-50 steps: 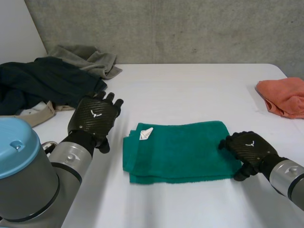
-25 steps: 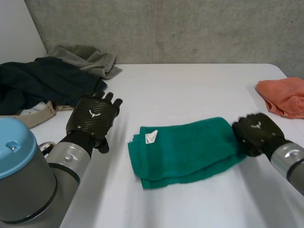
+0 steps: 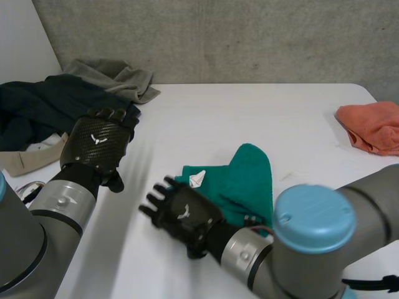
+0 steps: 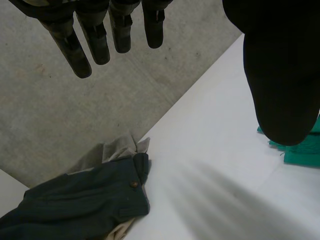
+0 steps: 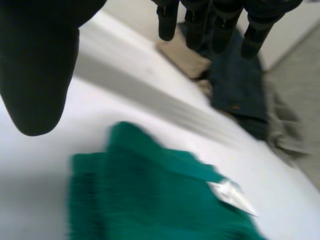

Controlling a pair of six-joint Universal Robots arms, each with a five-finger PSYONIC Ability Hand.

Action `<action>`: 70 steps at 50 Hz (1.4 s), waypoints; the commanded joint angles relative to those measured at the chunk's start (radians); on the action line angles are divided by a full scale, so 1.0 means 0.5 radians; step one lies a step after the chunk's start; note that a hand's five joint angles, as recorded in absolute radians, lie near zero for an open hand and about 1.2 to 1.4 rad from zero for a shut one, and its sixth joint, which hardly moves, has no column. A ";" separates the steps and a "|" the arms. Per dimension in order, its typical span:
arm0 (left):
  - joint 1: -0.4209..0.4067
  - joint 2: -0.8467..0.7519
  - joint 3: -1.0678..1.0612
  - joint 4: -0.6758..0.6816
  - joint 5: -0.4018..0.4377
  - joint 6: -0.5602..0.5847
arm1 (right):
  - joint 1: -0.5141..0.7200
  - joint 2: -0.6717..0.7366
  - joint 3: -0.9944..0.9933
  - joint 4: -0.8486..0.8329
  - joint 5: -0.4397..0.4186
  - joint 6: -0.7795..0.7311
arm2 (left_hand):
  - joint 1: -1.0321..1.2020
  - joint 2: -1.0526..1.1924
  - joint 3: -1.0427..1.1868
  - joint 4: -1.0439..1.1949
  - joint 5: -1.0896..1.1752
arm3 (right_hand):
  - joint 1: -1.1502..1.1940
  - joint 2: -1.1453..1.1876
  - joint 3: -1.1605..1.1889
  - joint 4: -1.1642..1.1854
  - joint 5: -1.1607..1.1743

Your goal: Fold the laundry.

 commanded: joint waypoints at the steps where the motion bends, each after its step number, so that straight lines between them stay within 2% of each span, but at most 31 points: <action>1: -0.022 -0.030 0.093 0.012 0.014 0.004 | -0.302 -0.453 0.134 -0.084 0.042 0.416 | -0.040 -0.060 -0.072 -0.058 -0.100 | -0.110 -0.073 -0.094 -0.096 -0.074; 4: -0.037 -0.045 0.152 0.012 0.014 0.004 | -0.480 -0.490 0.134 -0.066 0.100 0.613 | -0.040 -0.060 -0.072 -0.058 -0.100 | -0.057 -0.020 -0.041 -0.043 -0.021; 9: -0.111 -0.101 0.195 0.018 0.020 0.001 | -0.652 -0.417 0.103 0.121 0.107 0.669 | -0.039 -0.059 -0.070 -0.056 -0.098 | 0.242 0.279 0.258 0.256 0.278; 15: -0.139 -0.174 0.186 0.018 0.017 -0.002 | -0.637 -0.006 -0.154 0.385 0.137 0.571 | -0.039 -0.059 -0.070 -0.056 -0.098 | 0.500 0.537 0.517 0.514 0.537; 19: -0.139 -0.190 0.176 0.015 0.017 -0.005 | -0.591 0.086 -0.237 0.508 0.107 0.530 | -0.039 -0.059 -0.070 -0.056 -0.098 | 0.547 0.584 0.564 0.561 0.584; 27: -0.148 -0.190 0.173 0.018 0.020 -0.027 | -0.520 0.237 -0.348 0.493 0.134 0.524 | -0.040 -0.060 -0.072 -0.058 -0.100 | 0.729 0.766 0.746 0.743 0.766; 30: -0.154 -0.190 0.179 0.018 0.026 -0.061 | -0.498 0.283 -0.375 0.486 0.156 0.521 | -0.039 -0.059 -0.070 -0.056 -0.098 | 1.103 1.140 1.120 1.117 1.140; 31: -0.154 -0.190 0.180 0.018 0.026 -0.064 | -0.498 0.295 -0.378 0.480 0.171 0.521 | -0.039 -0.059 -0.070 -0.056 -0.098 | 1.373 1.410 1.389 1.387 1.409; 32: -0.160 -0.190 0.186 0.015 0.032 -0.070 | -0.492 0.298 -0.378 0.453 0.198 0.521 | -0.039 -0.059 -0.070 -0.056 -0.098 | 1.957 1.994 1.973 1.971 1.993; 34: -0.166 -0.190 0.192 0.018 0.032 -0.070 | -0.486 0.292 -0.378 0.404 0.229 0.521 | -0.039 -0.059 -0.070 -0.056 -0.098 | 2.311 2.348 2.328 2.325 2.348; 37: -0.166 -0.190 0.198 0.021 0.035 -0.073 | -0.425 0.259 -0.348 0.293 0.269 0.500 | -0.040 -0.060 -0.072 -0.058 -0.100 | 2.313 2.350 2.329 2.327 2.349; 42: -0.157 -0.180 0.198 0.027 0.035 -0.079 | -0.290 0.167 -0.339 0.229 0.236 0.509 | -0.040 -0.060 -0.072 -0.058 -0.100 | 2.313 2.350 2.329 2.327 2.349; 45: -0.151 -0.168 0.198 0.027 0.035 -0.079 | -0.180 0.148 -0.335 0.220 0.177 0.500 | -0.040 -0.060 -0.072 -0.058 -0.100 | 2.313 2.350 2.329 2.327 2.349; 50: -0.151 -0.162 0.195 0.027 0.035 -0.098 | -0.020 0.221 -0.287 0.207 -0.013 0.356 | -0.040 -0.060 -0.072 -0.058 -0.100 | 2.313 2.350 2.329 2.327 2.349; 54: -0.142 -0.159 0.195 0.027 0.038 -0.110 | -0.017 0.252 -0.253 0.204 0.011 0.224 | -0.040 -0.060 -0.072 -0.058 -0.100 | 2.313 2.350 2.329 2.327 2.349; 56: -0.142 -0.159 0.198 0.027 0.038 -0.113 | -0.026 0.243 -0.234 0.192 0.045 0.218 | -0.040 -0.060 -0.072 -0.058 -0.100 | 1.310 1.347 1.327 1.324 1.347; 58: -0.139 -0.162 0.213 0.030 0.038 -0.119 | -0.038 0.216 -0.207 0.137 0.091 0.239 | -0.040 -0.060 -0.072 -0.058 -0.100 | -0.126 -0.089 -0.109 -0.112 -0.089; 60: -0.136 -0.162 0.232 0.030 0.038 -0.122 | -0.050 0.149 -0.176 0.097 0.113 0.254 | -0.040 -0.060 -0.072 -0.058 -0.100 | -0.131 -0.094 -0.114 -0.117 -0.094; 63: -0.142 -0.171 0.290 0.030 0.041 -0.153 | -0.203 -0.127 -0.115 0.072 0.192 0.328 | -0.040 -0.060 -0.072 -0.058 -0.100 | -0.131 -0.094 -0.114 -0.117 -0.094; 66: -0.154 -0.199 0.336 0.030 0.054 -0.205 | -0.326 -0.174 -0.099 0.097 0.257 0.499 | -0.040 -0.060 -0.072 -0.058 -0.100 | -0.131 -0.094 -0.114 -0.117 -0.094; 67: -0.163 -0.223 0.363 0.030 0.078 -0.263 | -0.393 -0.174 -0.102 0.127 0.281 0.652 | -0.039 -0.059 -0.070 -0.056 -0.098 | -0.131 -0.094 -0.114 -0.117 -0.094; 70: -0.197 -0.309 0.419 0.027 0.127 -0.382 | -0.477 -0.174 -0.145 0.274 0.279 0.858 | -0.021 -0.041 -0.053 -0.038 -0.081 | -0.131 -0.094 -0.114 -0.117 -0.094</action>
